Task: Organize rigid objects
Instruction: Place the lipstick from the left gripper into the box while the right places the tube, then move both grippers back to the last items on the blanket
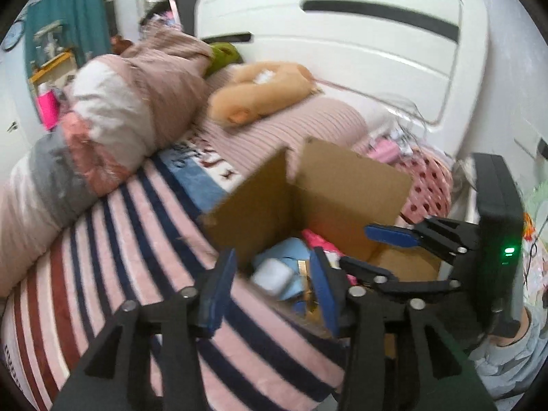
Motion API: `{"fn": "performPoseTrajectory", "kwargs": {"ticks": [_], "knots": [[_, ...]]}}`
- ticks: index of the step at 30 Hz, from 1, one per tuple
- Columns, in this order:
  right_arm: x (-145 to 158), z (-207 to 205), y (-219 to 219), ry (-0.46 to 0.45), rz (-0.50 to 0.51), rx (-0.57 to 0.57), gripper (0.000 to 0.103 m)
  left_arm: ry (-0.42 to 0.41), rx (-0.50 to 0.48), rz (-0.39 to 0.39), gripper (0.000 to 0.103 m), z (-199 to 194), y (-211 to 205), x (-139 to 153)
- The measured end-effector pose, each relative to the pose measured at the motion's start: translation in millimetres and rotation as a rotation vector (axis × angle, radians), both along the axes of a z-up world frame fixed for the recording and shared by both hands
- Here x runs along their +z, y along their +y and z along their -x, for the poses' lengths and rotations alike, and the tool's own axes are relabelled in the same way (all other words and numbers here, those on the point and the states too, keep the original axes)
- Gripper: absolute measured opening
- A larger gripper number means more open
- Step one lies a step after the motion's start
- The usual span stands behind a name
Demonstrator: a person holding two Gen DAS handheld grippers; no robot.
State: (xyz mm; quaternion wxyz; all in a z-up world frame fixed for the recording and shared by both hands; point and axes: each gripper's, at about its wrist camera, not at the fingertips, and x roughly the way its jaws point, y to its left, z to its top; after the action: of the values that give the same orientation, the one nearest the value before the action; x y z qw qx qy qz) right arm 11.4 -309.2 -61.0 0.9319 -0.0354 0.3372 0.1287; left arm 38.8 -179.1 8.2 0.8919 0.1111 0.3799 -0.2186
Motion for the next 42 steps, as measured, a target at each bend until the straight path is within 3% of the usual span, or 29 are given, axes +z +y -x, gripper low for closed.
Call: {"fn": "performPoseTrajectory", "kwargs": {"ticks": [4, 9, 13, 16, 21, 24, 26, 29, 33, 38, 42], "knots": [[25, 17, 30, -0.071, -0.018, 0.077, 0.043, -0.045, 0.097, 0.023, 0.047, 6, 58, 10], [40, 33, 88, -0.102, -0.035, 0.231, 0.043, -0.039, 0.213, 0.031, 0.047, 10, 126, -4], [24, 30, 146, -0.036, -0.027, 0.345, 0.043, 0.003, 0.293, 0.046, 0.047, 8, 176, -34], [-3, 16, 180, 0.015, 0.014, 0.348, 0.043, 0.046, 0.323, 0.065, 0.047, -1, 203, -67], [-58, -26, 203, 0.082, 0.116, 0.26, 0.035, 0.11, 0.372, 0.131, 0.047, -15, 229, -114], [-84, -51, 203, 0.097, 0.16, 0.201, 0.035, 0.115, 0.443, 0.112, 0.047, -18, 231, -131], [-94, -68, 201, 0.117, 0.137, 0.18, 0.032, 0.118, 0.429, 0.125, 0.047, -21, 228, -135], [-103, -83, 203, 0.137, 0.166, 0.182, 0.008, 0.114, 0.409, 0.138, 0.047, -20, 225, -135], [-96, -67, 201, 0.087, 0.167, 0.177, 0.007, 0.104, 0.426, 0.138, 0.047, -15, 230, -132], [-77, -36, 223, 0.014, 0.173, 0.318, 0.007, 0.078, 0.49, 0.149, 0.047, -8, 246, -126], [-102, -26, 249, 0.125, 0.183, 0.431, 0.007, 0.114, 0.516, 0.125, 0.047, -10, 252, -137]]}}
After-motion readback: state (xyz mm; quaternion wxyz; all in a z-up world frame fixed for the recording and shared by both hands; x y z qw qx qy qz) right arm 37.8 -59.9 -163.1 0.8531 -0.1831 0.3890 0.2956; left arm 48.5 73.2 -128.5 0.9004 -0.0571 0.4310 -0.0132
